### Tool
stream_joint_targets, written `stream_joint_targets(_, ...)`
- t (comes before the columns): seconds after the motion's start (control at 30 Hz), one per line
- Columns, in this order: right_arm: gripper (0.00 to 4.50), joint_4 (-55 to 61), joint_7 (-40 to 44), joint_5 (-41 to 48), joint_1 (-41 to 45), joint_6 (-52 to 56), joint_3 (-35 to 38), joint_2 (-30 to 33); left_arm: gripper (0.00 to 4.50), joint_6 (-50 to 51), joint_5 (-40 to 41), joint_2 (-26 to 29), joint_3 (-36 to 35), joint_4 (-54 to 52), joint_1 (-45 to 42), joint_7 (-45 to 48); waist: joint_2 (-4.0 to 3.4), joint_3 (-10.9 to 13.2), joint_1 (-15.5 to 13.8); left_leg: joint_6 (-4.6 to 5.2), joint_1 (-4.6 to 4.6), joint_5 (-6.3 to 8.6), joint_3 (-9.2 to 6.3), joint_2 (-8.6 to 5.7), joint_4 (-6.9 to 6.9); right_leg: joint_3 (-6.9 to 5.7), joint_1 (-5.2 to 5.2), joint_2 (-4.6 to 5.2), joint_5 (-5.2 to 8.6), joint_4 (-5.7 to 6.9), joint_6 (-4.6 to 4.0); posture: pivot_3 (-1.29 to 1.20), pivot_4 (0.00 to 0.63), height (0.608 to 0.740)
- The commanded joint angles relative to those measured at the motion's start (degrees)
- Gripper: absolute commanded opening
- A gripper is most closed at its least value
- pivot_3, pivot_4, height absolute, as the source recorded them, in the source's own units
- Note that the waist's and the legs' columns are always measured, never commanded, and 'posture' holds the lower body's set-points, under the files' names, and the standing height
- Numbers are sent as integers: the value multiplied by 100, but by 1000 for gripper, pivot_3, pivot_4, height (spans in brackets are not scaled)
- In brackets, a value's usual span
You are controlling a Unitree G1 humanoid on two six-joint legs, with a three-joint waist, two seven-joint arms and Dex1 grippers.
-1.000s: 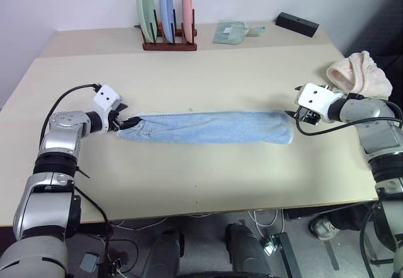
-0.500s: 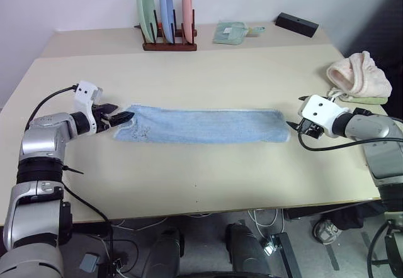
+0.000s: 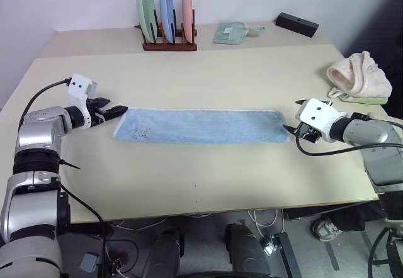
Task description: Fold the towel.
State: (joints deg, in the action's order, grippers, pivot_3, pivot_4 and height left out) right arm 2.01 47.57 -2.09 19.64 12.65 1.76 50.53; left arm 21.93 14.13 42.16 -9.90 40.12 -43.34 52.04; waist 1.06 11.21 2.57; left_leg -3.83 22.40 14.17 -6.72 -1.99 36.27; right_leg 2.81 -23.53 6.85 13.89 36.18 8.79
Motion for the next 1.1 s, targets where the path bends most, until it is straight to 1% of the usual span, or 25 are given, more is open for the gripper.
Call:
stream_joint_targets(0.03,4484,959,371,674,-429,624,477,114,3822,-18,392,4,-339,-1055,307,25,0,0,-9,0,0,0,-1,0,0,0,0,0,0,-1,0,0,150,740)
stream_joint_targets(0.1,4484,1380,352,757,-721,829,580,116,3822,40,467,-69,-256,-1806,658,87,0,0,-15,0,1,0,-1,0,-1,0,1,0,0,-1,0,0,150,740)
stream_joint_targets(0.2,4484,2006,287,769,-1345,1017,664,90,3822,-86,395,-239,237,-3248,1411,209,1,-1,-41,0,-1,0,-1,1,1,0,7,0,0,-3,0,0,150,740)
stream_joint_targets(0.27,4484,2385,121,1115,-1535,1479,817,-183,3822,29,533,-455,438,-3997,1719,178,1,-1,-65,0,-2,0,-1,0,2,1,10,0,0,-5,0,0,150,740)
stream_joint_targets(0.3,4484,2601,-24,1379,-1565,1886,903,-383,3822,111,603,-594,555,-4327,1818,139,1,-1,-72,0,-2,0,-1,1,4,1,11,0,0,-5,-1,0,150,740)
stream_joint_targets(0.37,4484,2940,-295,1777,-1582,2500,1006,-752,3822,206,669,-829,758,-4783,1938,58,2,-1,-91,0,-1,0,-2,1,10,0,11,0,-1,-3,-2,0,150,740)
stream_joint_targets(0.4,4484,3050,-393,1886,-1579,2682,1035,-868,3822,242,676,-891,818,-4916,1973,20,2,-1,-90,0,-1,0,-3,1,10,1,11,0,-1,-3,-2,0,150,740)
stream_joint_targets(0.47,4484,3234,-1046,2425,-1398,3830,1316,-1590,3822,245,640,-1031,1122,-5131,2053,57,6,-4,-82,0,-4,0,-2,2,9,1,11,0,-1,-3,-3,0,150,740)
stream_joint_targets(0.53,4484,3261,-1679,2680,-1211,4908,1649,-2193,3822,274,663,-1123,1320,-5272,2120,87,0,-7,-79,0,-7,0,-4,2,5,2,13,-3,-2,-4,-4,0,150,740)
stream_joint_targets(0.6,4484,3257,-2253,2952,-957,5974,2355,-3028,3822,184,699,-1098,1460,-5465,2259,230,5,-10,-138,1,-3,1,-3,1,6,2,11,-2,-2,-7,-4,0,150,740)
stream_joint_targets(0.67,4484,3395,-2569,3143,-722,6802,2929,-3673,3822,145,748,-1101,1511,-5585,2338,295,1,-10,-163,1,-6,0,-4,4,-1,1,10,-5,-1,-5,-5,0,150,740)
stream_joint_targets(0.73,4484,3546,-2782,3171,-510,7404,3336,-4151,3822,170,791,-1150,1524,-5627,2349,269,-2,-9,-185,0,-4,0,-5,4,-1,1,7,-5,-1,-5,-6,0,150,740)
stream_joint_targets(0.77,4484,3565,-2954,3097,-336,7683,3629,-4505,3822,177,778,-1185,1568,-5644,2352,236,-2,-9,-182,0,-3,0,-5,3,-1,1,7,-4,-2,-6,-6,0,150,740)
stream_joint_targets(0.83,4484,3545,-3265,3008,-56,7946,4071,-5016,3822,181,746,-1225,1640,-5661,2356,196,-6,-11,-177,0,-4,0,-4,3,0,1,8,-4,-2,-6,-7,0,150,740)
stream_joint_targets(0.9,4484,3470,-3517,2962,212,7984,4411,-5323,3822,183,718,-1262,1688,-5693,2368,168,-10,-13,-171,0,-5,0,-4,3,-2,0,7,-5,-2,-5,-7,0,150,740)
stream_joint_targets(1.0,4484,3276,-3866,2788,712,7984,4941,-5597,3822,214,727,-1309,1748,-5756,2389,103,-16,-13,-157,0,-5,0,-4,2,-4,1,5,-4,-2,-6,-7,0,150,740)
stream_joint_targets(1.1,4484,2799,-4319,2461,1235,7791,5484,-5674,3822,201,704,-1336,1801,-5791,2439,34,-20,-16,-145,0,-6,0,-3,3,-7,0,4,-5,-2,-5,-7,0,150,740)
